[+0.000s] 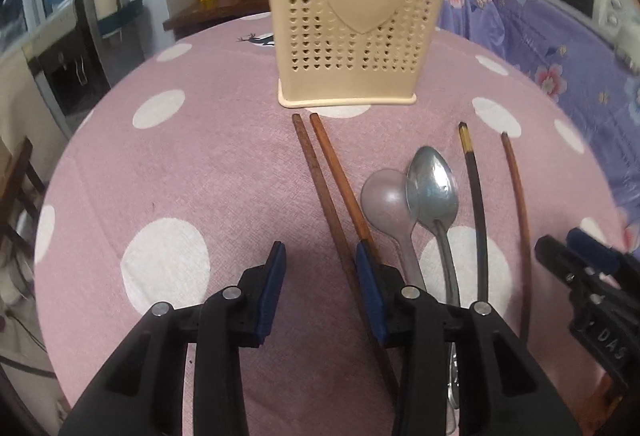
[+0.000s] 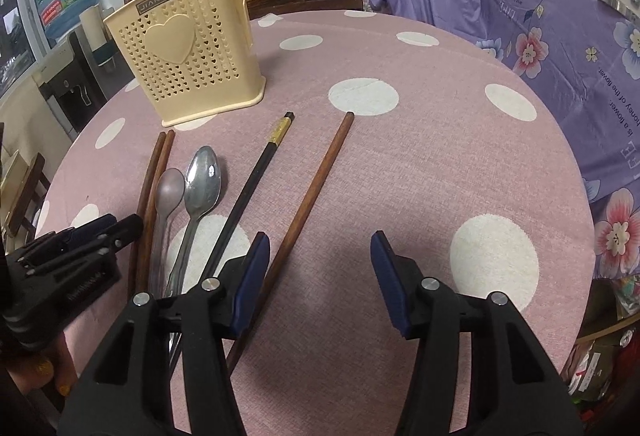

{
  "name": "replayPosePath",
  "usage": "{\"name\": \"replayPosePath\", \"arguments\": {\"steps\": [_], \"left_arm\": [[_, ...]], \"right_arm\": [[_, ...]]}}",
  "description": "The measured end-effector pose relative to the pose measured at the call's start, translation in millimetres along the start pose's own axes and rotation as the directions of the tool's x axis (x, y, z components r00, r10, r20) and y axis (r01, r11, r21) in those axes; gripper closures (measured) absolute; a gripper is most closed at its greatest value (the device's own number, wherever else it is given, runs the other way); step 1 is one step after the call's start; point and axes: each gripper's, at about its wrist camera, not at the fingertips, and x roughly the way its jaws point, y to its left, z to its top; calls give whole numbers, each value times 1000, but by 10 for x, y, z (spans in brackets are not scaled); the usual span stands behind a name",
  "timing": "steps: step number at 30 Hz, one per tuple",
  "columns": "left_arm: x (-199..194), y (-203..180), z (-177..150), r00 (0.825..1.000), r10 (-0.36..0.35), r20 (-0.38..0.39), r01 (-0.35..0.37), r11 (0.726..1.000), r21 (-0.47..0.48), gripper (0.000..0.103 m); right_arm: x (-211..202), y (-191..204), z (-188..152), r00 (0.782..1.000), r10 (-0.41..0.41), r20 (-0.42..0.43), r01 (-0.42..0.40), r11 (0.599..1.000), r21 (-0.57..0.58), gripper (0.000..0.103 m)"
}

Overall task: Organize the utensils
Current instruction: 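Move both tools back toward the remaining utensils on the table, then grasp a brown chopstick with the left tool while the right tool grasps another brown chopstick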

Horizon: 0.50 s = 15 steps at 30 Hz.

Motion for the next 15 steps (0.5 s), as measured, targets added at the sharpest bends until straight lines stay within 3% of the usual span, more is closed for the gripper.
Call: {"name": "replayPosePath", "arguments": {"steps": [6,10,15], "left_arm": [[-69,173,-36,1000,22,12,-22,1000,16,64],[-196,624,15,1000,-9,15,10,993,-122,65],[-118,800,163,1000,-30,-3,29,984,-177,65]], "right_arm": [[-18,-40,-4,1000,3,-2,-3,1000,8,50],[-67,-56,62,1000,11,11,-11,1000,1,50],[40,-36,269,999,42,-6,-42,999,16,50]]}}
